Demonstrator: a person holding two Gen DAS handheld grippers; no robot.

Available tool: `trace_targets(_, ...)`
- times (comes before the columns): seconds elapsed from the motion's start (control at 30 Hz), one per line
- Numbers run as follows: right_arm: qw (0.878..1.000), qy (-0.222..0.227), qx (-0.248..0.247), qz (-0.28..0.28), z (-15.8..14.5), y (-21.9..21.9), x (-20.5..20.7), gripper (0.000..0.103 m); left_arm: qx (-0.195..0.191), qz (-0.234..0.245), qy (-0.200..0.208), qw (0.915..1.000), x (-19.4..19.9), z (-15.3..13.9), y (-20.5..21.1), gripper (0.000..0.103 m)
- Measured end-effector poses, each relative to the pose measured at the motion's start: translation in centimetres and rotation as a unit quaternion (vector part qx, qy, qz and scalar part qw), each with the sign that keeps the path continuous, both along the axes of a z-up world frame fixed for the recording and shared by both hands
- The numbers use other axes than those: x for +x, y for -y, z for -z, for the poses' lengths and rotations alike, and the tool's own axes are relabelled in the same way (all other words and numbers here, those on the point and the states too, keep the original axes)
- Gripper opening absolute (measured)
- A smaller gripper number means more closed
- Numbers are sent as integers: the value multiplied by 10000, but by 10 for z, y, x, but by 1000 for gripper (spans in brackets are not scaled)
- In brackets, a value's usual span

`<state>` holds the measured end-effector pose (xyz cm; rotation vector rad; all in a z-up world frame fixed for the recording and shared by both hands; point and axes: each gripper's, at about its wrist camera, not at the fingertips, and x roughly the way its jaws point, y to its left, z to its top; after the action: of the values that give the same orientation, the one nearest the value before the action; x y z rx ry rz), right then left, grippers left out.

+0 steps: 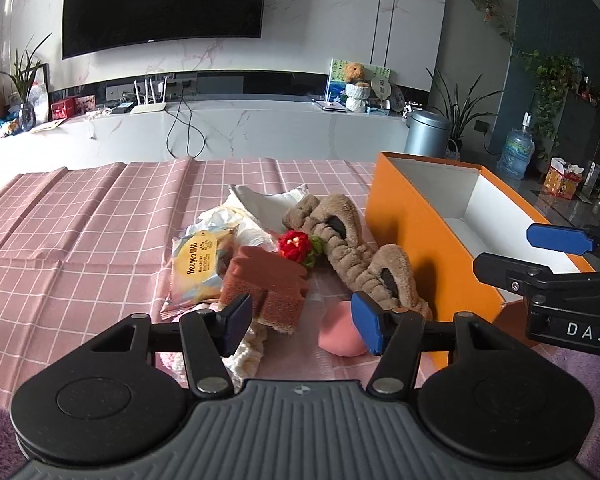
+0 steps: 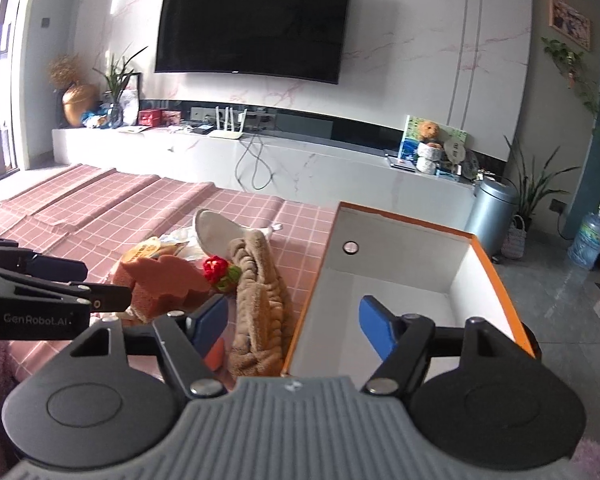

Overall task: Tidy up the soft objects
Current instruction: 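Grasp the brown bear sponge with the left tool while the right tool reaches the Deeyeo pack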

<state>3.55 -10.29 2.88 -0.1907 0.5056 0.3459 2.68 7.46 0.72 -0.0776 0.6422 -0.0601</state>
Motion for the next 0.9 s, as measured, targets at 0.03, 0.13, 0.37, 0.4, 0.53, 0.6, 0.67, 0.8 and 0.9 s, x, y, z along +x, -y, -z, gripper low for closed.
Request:
trace_targets(0.03,9999,-45,-52,-99,0,-8,5,62,-24,-35,-32,10000,3,0,-5,73)
trace_targets(0.13,9988,-228,-241,-366,6,-31,21,51,-85,1,-59,9999,13,0,-18,86)
trace_targets(0.37,9902,-842,-668,-886,28,-69,72,23,-14,392,-396,9984,47,9,-25,93)
trace_targets(0.4,9892,-1007,-618,-870,30,-69,82,21,30,465,-441,9979,52,11,-24,94)
trace_targets(0.53,9875,-1287,-393,-823,33,-71,109,20,546,753,-550,9941,68,21,-18,94)
trace_targets(0.6,9854,-1438,-308,-862,36,-72,119,20,794,893,-583,9911,75,25,-12,96)
trace_targets(0.67,9830,-1593,-271,-873,41,-76,128,20,997,1041,-634,9875,81,29,-7,96)
trace_targets(0.8,9793,-1773,-273,-939,53,-83,137,20,1295,1168,-765,9817,91,38,4,96)
trace_targets(0.9,9771,-1884,-226,-964,60,-85,140,20,1584,1037,-842,9783,97,48,9,96)
